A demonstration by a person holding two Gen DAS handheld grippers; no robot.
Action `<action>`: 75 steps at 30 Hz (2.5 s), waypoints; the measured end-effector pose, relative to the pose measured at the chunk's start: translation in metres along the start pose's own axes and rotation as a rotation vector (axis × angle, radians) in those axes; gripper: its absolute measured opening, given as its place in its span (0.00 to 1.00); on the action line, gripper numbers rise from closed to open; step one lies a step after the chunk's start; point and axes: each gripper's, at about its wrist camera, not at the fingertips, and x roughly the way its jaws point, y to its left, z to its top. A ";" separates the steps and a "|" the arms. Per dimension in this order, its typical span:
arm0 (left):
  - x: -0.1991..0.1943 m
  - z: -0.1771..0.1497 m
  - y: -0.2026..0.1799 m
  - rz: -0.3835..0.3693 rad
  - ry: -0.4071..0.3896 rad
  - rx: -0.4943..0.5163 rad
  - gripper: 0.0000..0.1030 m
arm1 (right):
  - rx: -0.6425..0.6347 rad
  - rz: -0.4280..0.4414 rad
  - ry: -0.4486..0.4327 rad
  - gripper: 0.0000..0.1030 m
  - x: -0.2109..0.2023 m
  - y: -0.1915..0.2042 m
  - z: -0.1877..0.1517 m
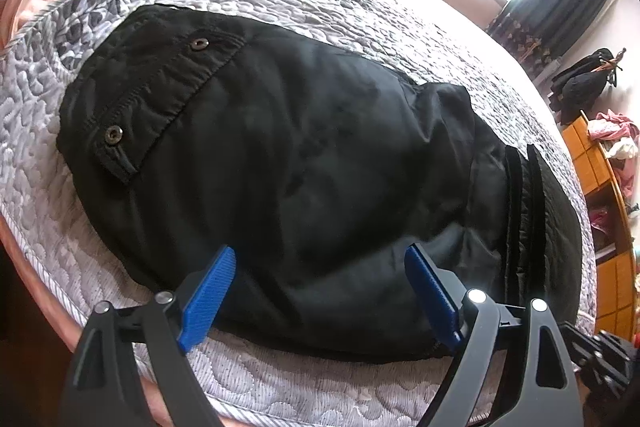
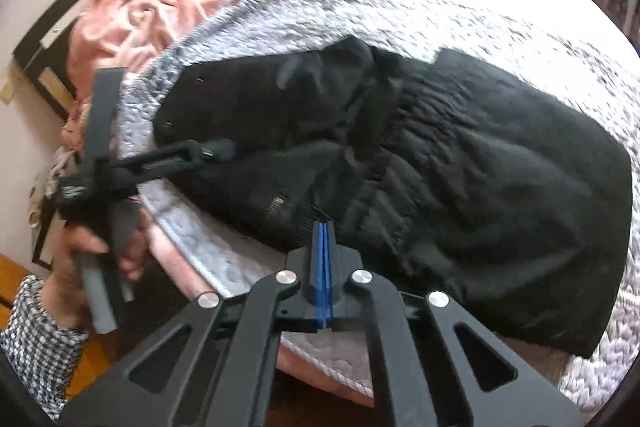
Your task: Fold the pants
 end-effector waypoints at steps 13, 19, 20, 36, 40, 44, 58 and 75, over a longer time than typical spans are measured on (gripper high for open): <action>0.004 -0.001 -0.002 0.006 -0.003 0.015 0.88 | -0.016 -0.137 -0.024 0.59 0.006 -0.005 -0.005; 0.006 0.000 0.001 -0.005 0.003 0.009 0.88 | 0.006 -0.215 0.010 0.48 0.029 -0.022 -0.006; 0.007 0.001 0.001 -0.006 0.003 0.009 0.88 | 0.038 -0.167 0.024 0.29 0.031 -0.029 -0.006; 0.013 0.002 0.004 -0.016 0.006 0.009 0.90 | -0.056 0.054 -0.053 0.04 0.011 0.016 0.035; 0.012 0.003 0.005 -0.020 0.013 0.004 0.90 | -0.059 -0.015 0.072 0.05 0.055 0.016 0.021; 0.011 0.004 0.004 -0.014 0.015 0.015 0.90 | -0.032 0.023 0.082 0.23 0.054 0.008 0.013; -0.028 0.003 -0.037 -0.022 -0.103 0.159 0.90 | 0.394 -0.078 -0.104 0.74 -0.080 -0.190 -0.033; -0.028 0.005 -0.067 -0.015 -0.119 0.208 0.90 | 0.492 0.438 0.002 0.59 0.004 -0.284 -0.048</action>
